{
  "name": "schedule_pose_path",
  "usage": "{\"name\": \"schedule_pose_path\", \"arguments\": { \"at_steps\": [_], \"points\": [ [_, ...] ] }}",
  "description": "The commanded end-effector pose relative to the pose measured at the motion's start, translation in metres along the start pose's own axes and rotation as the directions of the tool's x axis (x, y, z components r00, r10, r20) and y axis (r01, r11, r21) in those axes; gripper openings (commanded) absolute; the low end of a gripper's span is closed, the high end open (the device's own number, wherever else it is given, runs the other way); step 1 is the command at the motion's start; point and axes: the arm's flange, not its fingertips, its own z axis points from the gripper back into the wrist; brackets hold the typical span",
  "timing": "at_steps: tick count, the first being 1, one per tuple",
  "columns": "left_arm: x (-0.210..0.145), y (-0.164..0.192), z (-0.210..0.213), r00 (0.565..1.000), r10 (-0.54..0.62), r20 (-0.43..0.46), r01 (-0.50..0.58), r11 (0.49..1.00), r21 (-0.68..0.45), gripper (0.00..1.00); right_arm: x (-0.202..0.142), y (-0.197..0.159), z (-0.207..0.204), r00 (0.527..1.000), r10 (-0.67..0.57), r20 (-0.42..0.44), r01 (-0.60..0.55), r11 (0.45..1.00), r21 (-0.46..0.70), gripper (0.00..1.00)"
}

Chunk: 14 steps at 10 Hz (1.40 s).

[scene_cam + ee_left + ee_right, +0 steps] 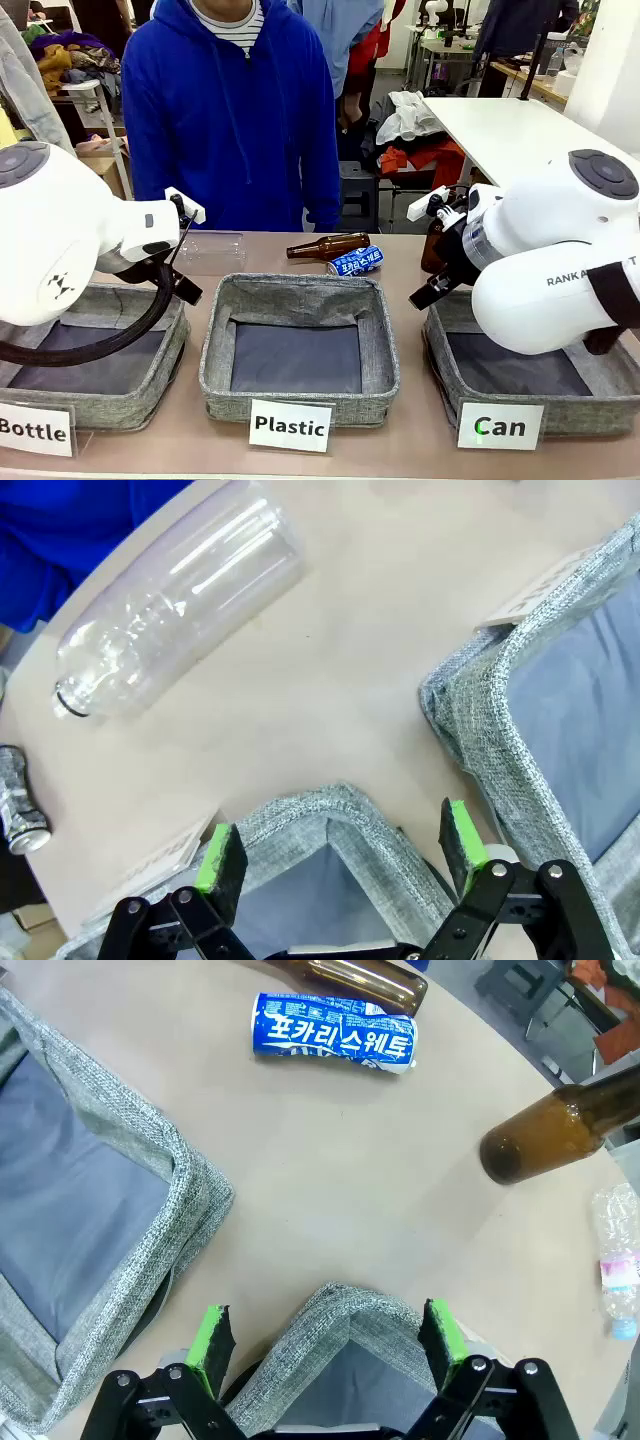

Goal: Sort the can waste into the basket.
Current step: Pick up the can waste from the table and place it in the right Fabric basket.

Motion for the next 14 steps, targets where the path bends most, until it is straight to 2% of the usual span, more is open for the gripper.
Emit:
{"name": "schedule_pose_path", "arguments": {
  "at_steps": [1,14],
  "points": [
    [0.0000,0.0000,0.0001,1.000,0.000,0.000,0.000,1.000,0.000,1.00,0.0000,0.0000,0.0000,1.000,0.000,0.000,0.000,1.000,0.000,1.00],
    [0.0000,0.0000,0.0001,1.000,0.000,0.000,0.000,1.000,0.000,1.00,0.0000,0.0000,0.0000,1.000,0.000,0.000,0.000,1.000,0.000,1.00]
  ]
}}
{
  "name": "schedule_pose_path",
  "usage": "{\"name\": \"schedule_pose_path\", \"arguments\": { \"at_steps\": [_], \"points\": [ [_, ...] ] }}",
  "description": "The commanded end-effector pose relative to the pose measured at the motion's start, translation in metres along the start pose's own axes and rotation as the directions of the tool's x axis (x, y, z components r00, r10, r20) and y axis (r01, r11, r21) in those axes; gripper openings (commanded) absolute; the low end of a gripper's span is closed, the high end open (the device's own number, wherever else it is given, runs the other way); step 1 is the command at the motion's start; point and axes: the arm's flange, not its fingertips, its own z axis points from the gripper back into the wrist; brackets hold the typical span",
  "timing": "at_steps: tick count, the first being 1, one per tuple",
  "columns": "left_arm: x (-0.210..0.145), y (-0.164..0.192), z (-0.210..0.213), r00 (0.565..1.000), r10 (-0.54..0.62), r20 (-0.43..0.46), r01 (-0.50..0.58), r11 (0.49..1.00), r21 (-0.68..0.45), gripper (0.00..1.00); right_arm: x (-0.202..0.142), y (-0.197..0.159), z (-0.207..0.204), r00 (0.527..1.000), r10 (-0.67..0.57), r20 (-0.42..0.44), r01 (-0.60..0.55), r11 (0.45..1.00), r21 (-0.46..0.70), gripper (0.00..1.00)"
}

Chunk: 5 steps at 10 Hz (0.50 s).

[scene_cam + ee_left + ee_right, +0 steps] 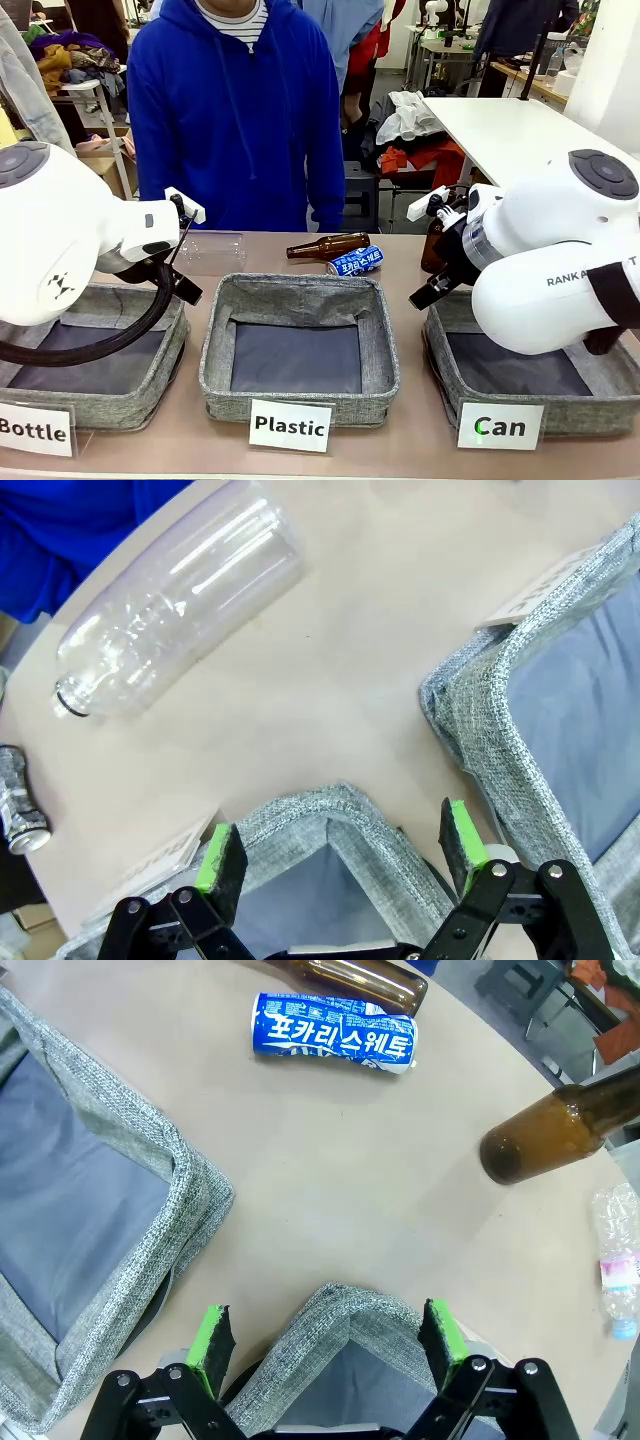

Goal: Sort the can waste into the basket.
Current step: Pick up the can waste from the table and place it in the right Fabric basket.

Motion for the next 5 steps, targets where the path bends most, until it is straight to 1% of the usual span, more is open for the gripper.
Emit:
{"name": "schedule_pose_path", "arguments": {
  "at_steps": [1,2,3,4,5],
  "points": [
    [0.000,0.000,0.000,1.000,0.000,0.000,0.000,1.000,0.000,1.00,0.000,0.000,0.000,1.000,-0.001,0.000,0.001,1.000,0.000,1.00],
    [0.000,0.000,0.000,1.000,0.000,0.000,0.000,1.000,0.000,1.00,0.000,0.000,0.000,1.000,0.000,0.000,0.000,1.000,0.000,1.00],
    [0.000,0.000,0.000,1.000,0.000,0.000,0.000,1.000,0.000,1.00,0.001,-0.002,0.008,1.000,0.006,0.030,-0.007,1.000,0.006,1.00],
    [0.003,0.000,0.013,1.000,0.016,0.018,-0.015,0.999,-0.039,1.00,0.004,-0.004,0.022,0.999,0.015,0.029,-0.016,0.999,0.029,1.00],
    [0.007,-0.001,0.036,0.999,0.033,0.025,-0.032,0.998,-0.062,1.00,0.006,-0.006,0.045,1.000,0.023,0.016,-0.024,0.996,0.081,1.00]
  ]
}}
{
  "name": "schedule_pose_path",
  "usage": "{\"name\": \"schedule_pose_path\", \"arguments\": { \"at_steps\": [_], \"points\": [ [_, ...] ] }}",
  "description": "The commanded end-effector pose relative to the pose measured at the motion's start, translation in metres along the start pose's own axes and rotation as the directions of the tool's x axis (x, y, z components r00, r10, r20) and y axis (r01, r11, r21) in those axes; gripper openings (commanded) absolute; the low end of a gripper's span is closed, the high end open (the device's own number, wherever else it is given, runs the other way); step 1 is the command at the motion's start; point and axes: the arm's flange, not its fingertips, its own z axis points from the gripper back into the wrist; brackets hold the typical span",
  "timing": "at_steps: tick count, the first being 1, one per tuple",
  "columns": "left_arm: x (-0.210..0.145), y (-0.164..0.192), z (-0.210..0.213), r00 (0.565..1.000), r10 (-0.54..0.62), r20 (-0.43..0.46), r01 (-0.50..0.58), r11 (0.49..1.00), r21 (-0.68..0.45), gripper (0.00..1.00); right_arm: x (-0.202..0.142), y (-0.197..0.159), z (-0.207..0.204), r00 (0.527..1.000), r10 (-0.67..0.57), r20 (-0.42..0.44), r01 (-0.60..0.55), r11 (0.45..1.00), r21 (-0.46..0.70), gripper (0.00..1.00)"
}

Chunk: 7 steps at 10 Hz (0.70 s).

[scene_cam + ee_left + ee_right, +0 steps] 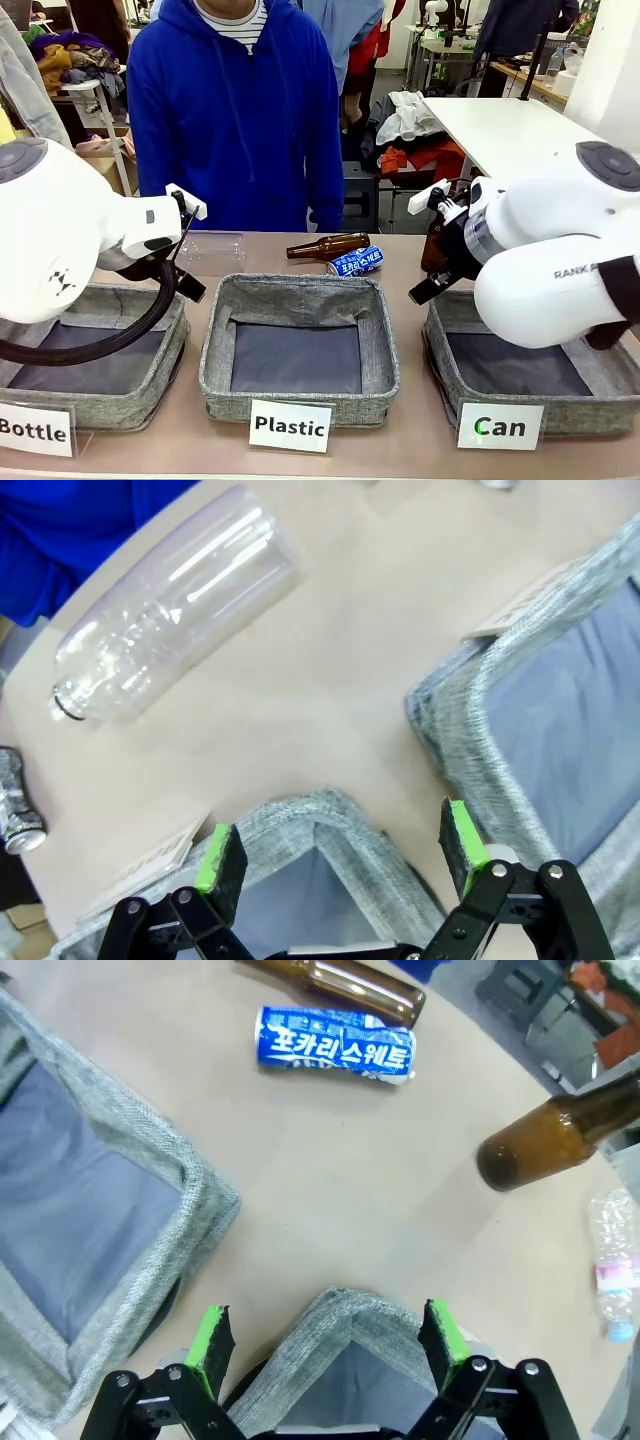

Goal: Sort the can waste into the basket.
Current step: Pick up the can waste from the table and place it in the right Fabric basket.

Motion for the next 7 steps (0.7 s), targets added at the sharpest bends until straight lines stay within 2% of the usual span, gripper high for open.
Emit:
{"name": "schedule_pose_path", "arguments": {
  "at_steps": [1,2,3,4,5,6,7],
  "points": [
    [0.005,0.002,0.053,0.997,0.074,0.011,-0.073,0.993,-0.094,1.00,0.002,-0.008,0.056,1.000,0.029,0.002,-0.029,0.989,0.143,1.00],
    [0.008,0.000,0.085,0.983,0.178,-0.040,-0.182,0.975,-0.128,1.00,0.004,-0.009,0.090,0.999,-0.053,0.010,0.049,0.971,0.234,1.00],
    [-0.002,0.002,0.115,0.978,0.210,-0.016,-0.209,0.958,-0.197,1.00,-0.001,-0.013,0.124,0.990,-0.141,-0.024,0.141,0.935,0.325,1.00],
    [-0.018,0.014,0.147,0.979,0.203,0.008,-0.190,0.925,-0.328,1.00,-0.014,-0.028,0.158,0.976,-0.216,-0.031,0.209,0.881,0.424,1.00],
    [-0.039,0.033,0.173,0.979,0.202,0.038,-0.165,0.883,-0.439,1.00,-0.034,-0.047,0.183,0.970,-0.244,-0.015,0.215,0.822,0.528,1.00],
    [-0.061,0.058,0.190,0.972,0.222,0.075,-0.151,0.837,-0.526,1.00,-0.056,-0.077,0.198,0.943,-0.333,0.004,0.264,0.755,0.600,1.00],
    [-0.080,0.090,0.198,0.954,0.283,0.096,-0.176,0.792,-0.585,1.00,-0.082,-0.108,0.205,0.893,-0.449,0.022,0.321,0.672,0.667,1.00]
  ]
}}
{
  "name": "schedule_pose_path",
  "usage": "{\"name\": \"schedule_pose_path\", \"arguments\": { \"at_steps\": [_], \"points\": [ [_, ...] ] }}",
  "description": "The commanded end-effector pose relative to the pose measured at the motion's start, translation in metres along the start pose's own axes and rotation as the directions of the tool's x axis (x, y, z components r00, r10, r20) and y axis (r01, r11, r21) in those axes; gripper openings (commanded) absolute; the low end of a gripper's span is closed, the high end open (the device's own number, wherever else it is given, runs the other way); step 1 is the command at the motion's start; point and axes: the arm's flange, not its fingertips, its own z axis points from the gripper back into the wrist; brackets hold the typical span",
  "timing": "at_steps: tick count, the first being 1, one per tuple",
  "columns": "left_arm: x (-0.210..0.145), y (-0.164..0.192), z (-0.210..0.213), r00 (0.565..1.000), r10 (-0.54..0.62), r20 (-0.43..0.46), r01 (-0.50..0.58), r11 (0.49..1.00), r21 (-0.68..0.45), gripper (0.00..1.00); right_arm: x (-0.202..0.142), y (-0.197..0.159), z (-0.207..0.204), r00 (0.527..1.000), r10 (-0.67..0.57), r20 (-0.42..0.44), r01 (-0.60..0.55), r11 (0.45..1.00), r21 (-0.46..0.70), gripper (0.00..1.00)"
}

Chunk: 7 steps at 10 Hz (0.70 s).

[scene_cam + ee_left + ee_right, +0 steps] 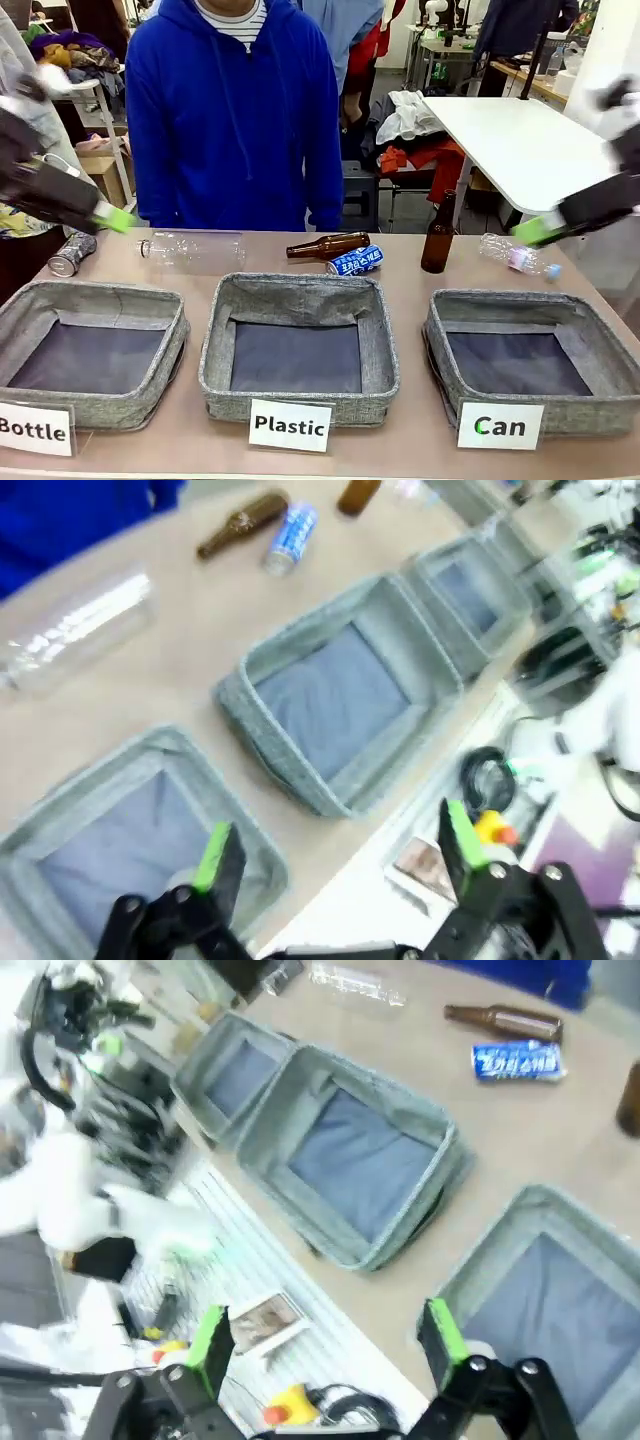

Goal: Sort the can waste into the basket.
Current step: Pick up the can waste from the table and place it in the right Fabric basket.

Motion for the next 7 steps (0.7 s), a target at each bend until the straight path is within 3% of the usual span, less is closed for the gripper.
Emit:
{"name": "schedule_pose_path", "arguments": {
  "at_steps": [1,2,4,6,7],
  "points": [
    [-0.050,0.071,0.039,0.990,0.117,0.077,-0.103,0.981,-0.161,1.00,-0.027,-0.069,0.045,0.967,-0.180,0.179,0.160,0.980,0.118,1.00],
    [-0.068,0.105,0.056,0.970,0.208,0.128,-0.174,0.957,-0.234,1.00,-0.047,-0.092,0.063,0.933,-0.251,0.258,0.217,0.964,0.155,1.00],
    [-0.108,0.178,0.071,0.870,0.452,0.197,-0.370,0.862,-0.345,1.00,-0.080,-0.139,0.086,0.843,-0.400,0.360,0.336,0.914,0.230,1.00],
    [-0.148,0.219,0.078,0.760,0.591,0.270,-0.448,0.778,-0.441,1.00,-0.108,-0.188,0.097,0.732,-0.551,0.401,0.454,0.833,0.315,1.00],
    [-0.160,0.219,0.077,0.719,0.622,0.310,-0.460,0.761,-0.458,1.00,-0.119,-0.209,0.100,0.675,-0.614,0.409,0.502,0.789,0.354,1.00]
  ]
}}
